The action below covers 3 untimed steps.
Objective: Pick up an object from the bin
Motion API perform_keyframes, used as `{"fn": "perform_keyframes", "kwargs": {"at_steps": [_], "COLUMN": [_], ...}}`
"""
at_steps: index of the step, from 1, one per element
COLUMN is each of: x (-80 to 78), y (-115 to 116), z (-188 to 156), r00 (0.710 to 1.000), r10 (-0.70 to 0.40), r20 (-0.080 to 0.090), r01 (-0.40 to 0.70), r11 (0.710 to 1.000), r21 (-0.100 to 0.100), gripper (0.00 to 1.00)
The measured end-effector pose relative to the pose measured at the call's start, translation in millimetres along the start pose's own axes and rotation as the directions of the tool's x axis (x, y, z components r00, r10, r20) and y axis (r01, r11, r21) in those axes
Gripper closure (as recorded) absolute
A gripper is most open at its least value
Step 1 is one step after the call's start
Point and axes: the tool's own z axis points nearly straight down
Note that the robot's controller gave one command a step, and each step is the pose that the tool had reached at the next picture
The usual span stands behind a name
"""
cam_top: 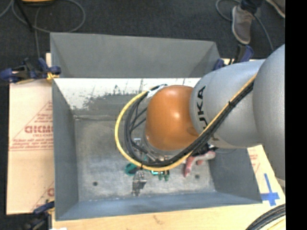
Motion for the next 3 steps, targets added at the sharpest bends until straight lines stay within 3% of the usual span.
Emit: {"fn": "perform_keyframes", "kwargs": {"at_steps": [1,2,3], "x": [-0.7,-26.3,-39.6], "y": [-0.1,-18.3,-25.2], "z": [-2.0,-43.6,-21.9], "r00": [1.0,0.999,0.992], "r10": [0.001,0.049,0.121], "r20": [0.003,0.006,0.022], "r01": [-0.001,-0.049,-0.121], "r11": [1.0,0.999,0.993], "r21": [-0.001,-0.001,-0.005], "gripper": [0.0,0.0,0.0]}}
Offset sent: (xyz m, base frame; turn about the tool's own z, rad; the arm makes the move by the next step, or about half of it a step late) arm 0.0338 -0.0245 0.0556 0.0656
